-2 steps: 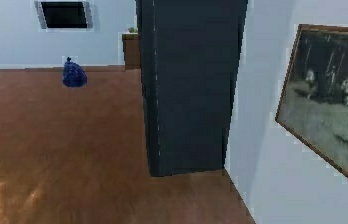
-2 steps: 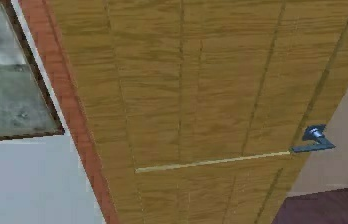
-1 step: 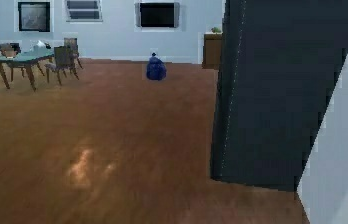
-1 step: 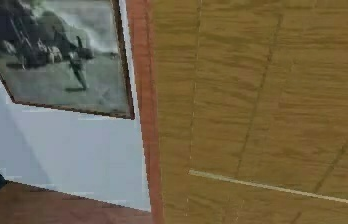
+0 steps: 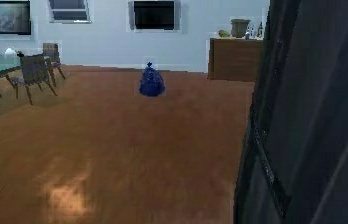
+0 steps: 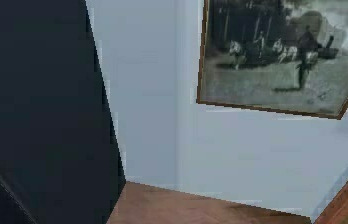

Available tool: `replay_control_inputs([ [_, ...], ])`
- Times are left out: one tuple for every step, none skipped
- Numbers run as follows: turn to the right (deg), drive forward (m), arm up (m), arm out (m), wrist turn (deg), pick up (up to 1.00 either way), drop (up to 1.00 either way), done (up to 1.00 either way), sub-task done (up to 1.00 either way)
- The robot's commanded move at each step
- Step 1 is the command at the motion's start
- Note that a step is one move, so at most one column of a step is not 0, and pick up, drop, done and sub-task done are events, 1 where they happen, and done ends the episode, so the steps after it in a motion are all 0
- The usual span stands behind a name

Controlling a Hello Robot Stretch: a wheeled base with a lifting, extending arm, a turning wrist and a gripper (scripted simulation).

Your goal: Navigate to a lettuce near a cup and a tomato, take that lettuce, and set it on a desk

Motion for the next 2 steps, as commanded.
replay_control_inputs([
  [-6.0,0.00,0.00,0.00,0.0,0.00,0.00,0.00,0.00],
  [0.0,0.40,0.00,0.00,0.0,0.00,0.00,0.00,0.00],
])
